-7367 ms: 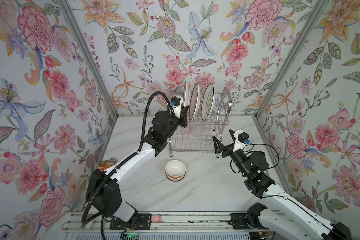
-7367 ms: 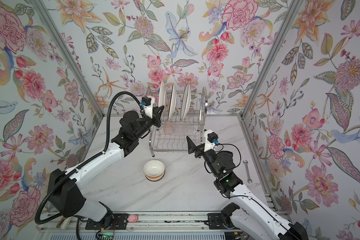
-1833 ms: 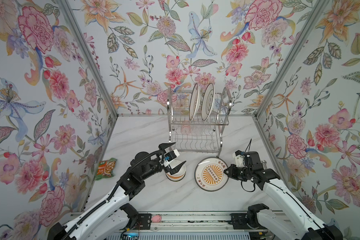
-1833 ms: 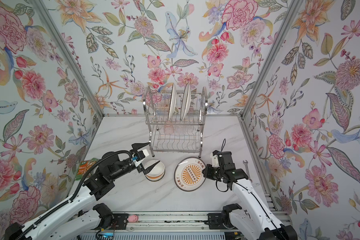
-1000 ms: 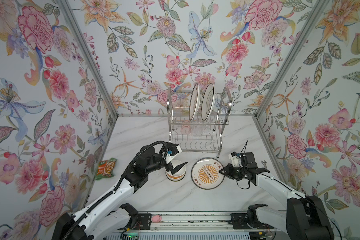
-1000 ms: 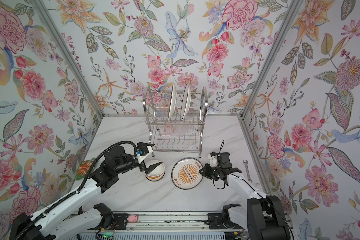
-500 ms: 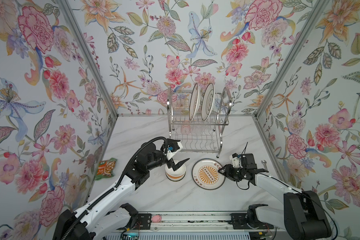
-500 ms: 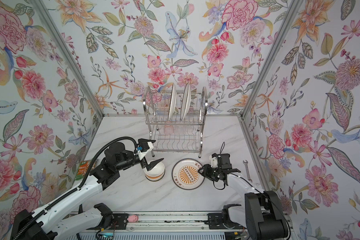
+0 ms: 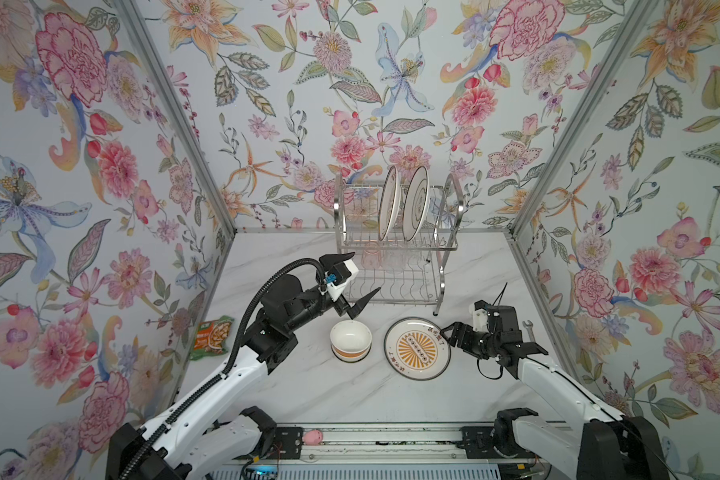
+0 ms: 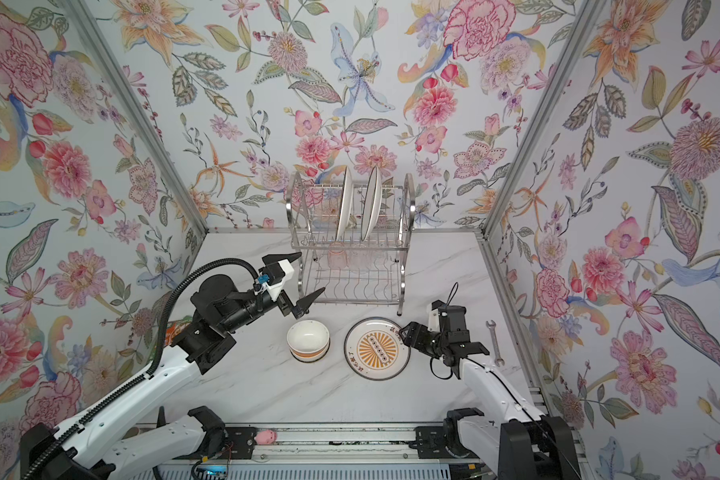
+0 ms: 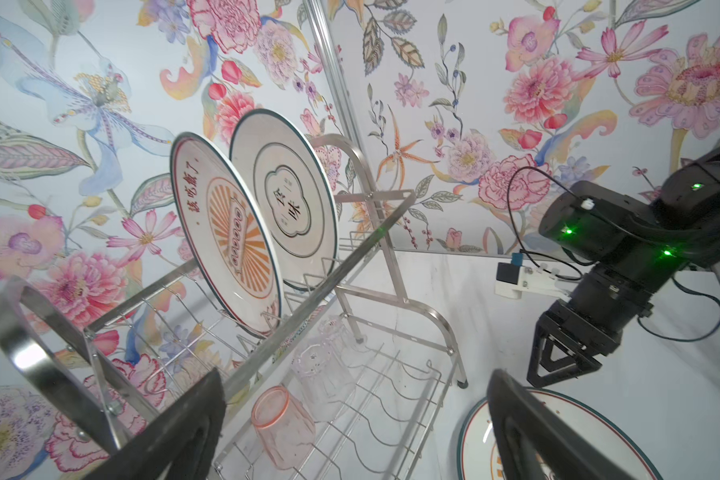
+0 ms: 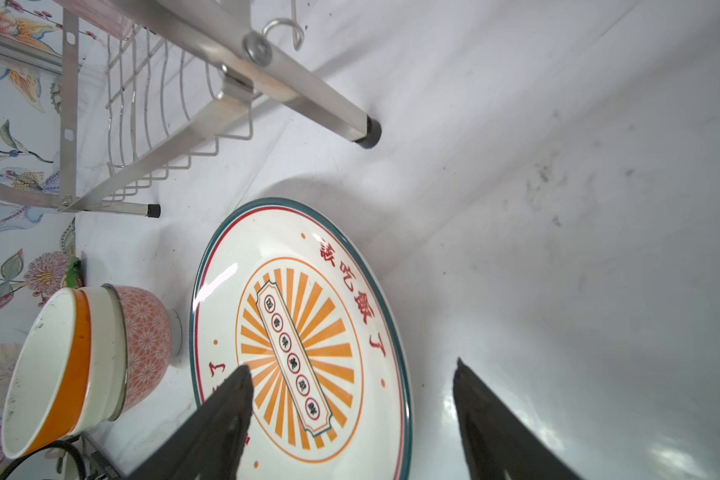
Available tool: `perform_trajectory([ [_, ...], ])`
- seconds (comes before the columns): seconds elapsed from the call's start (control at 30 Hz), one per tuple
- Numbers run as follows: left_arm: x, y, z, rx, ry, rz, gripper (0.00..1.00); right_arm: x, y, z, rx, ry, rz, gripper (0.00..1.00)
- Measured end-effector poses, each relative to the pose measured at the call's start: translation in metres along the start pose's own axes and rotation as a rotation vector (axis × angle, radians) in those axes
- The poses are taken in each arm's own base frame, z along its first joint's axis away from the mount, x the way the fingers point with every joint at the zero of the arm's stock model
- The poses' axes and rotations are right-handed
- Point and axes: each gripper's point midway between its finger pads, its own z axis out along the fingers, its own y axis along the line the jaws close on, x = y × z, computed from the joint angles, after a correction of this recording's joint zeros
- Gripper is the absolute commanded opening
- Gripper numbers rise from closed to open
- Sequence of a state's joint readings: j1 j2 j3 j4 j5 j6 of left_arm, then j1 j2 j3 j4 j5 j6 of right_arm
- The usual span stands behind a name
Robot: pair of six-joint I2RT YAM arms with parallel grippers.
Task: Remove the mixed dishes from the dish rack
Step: 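Reach the left gripper to the next printed plate while the right gripper withdraws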
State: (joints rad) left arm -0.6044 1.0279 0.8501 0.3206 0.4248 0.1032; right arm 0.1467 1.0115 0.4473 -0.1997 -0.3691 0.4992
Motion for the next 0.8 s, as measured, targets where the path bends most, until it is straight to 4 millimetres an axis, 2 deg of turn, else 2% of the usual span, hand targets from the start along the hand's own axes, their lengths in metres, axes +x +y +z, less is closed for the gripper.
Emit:
perform_trajectory([
  [0.23,-0.019,0.026,0.017,-0.083,-0.02,-0.032,0.99,-0.031,0.027,-0.039,-0.031,-0.221,-0.163,0.8],
  [0.4,-0.029,0.037,0.036,-0.095,-0.033,-0.06,0.98,-0.041,0.048,-0.06,-0.063,-0.331,-0.278,0.91],
  [0.47,-0.031,0.041,0.046,-0.095,-0.033,-0.075,0.95,-0.043,0.057,-0.067,-0.074,-0.365,-0.324,1.0],
  [0.8,-0.024,0.06,0.096,-0.106,-0.006,-0.19,0.75,-0.077,0.119,-0.113,-0.171,-0.598,-0.557,0.99],
])
